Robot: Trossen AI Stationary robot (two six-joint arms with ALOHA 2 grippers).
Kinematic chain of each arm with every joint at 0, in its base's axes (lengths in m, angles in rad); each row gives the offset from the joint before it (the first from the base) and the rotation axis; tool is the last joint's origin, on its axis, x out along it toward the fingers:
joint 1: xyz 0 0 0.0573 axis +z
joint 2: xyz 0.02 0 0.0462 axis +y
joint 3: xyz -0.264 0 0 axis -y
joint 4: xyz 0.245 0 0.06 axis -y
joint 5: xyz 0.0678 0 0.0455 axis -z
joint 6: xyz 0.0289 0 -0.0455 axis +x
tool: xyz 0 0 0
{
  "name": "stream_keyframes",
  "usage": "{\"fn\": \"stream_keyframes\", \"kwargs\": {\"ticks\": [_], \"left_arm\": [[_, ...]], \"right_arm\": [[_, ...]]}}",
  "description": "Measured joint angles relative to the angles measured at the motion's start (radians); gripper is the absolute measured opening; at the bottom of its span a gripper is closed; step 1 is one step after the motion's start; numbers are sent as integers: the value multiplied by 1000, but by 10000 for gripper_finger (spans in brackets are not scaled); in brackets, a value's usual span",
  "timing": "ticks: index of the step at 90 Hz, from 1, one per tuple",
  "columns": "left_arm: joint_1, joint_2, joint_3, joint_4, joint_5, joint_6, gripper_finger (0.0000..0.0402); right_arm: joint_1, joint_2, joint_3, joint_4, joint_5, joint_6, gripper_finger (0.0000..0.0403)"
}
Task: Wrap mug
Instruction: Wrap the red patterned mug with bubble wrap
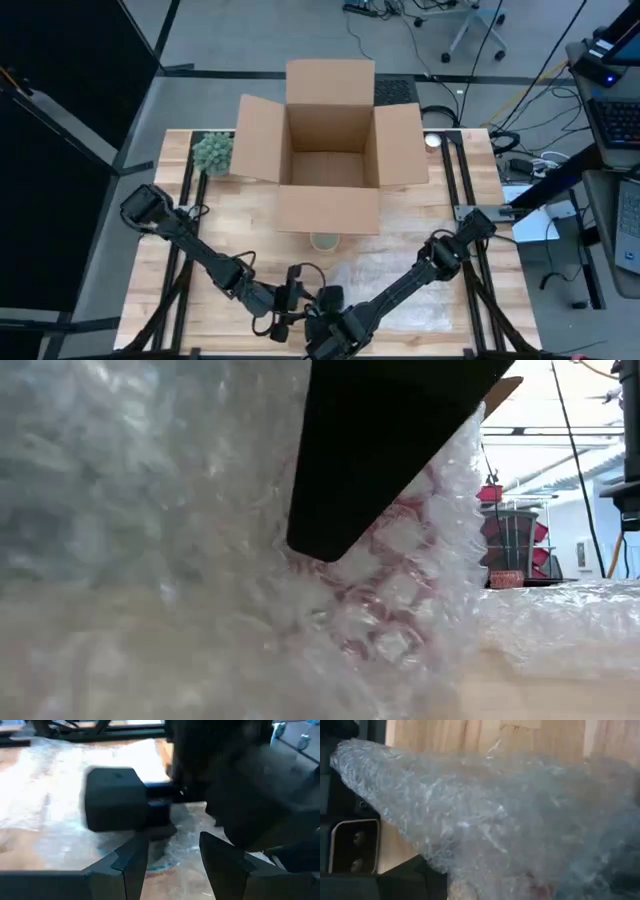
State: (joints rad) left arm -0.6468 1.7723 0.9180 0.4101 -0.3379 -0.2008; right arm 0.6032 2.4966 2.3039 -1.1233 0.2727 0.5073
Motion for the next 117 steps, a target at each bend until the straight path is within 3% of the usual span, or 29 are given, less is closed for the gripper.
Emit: {"fn": "stream_keyframes", "kwargs": {"ticks": [25, 58, 86, 104, 117], "left_arm": [[5, 34, 2, 15, 2, -1, 167], [7, 35, 2, 10, -17, -26, 167], [11, 35, 2, 11, -19, -30, 167], [12, 36, 0, 24, -19, -31, 167], [15, 37, 0, 26, -17, -33, 167]], "right_arm": [[-2, -31, 1, 3, 9, 3, 242], [8, -181, 1, -107, 9, 4, 242], [47, -201, 1, -90, -56, 14, 242], [85, -241, -1, -167, -73, 92, 242], [91, -257, 1, -69, -90, 94, 242]]}}
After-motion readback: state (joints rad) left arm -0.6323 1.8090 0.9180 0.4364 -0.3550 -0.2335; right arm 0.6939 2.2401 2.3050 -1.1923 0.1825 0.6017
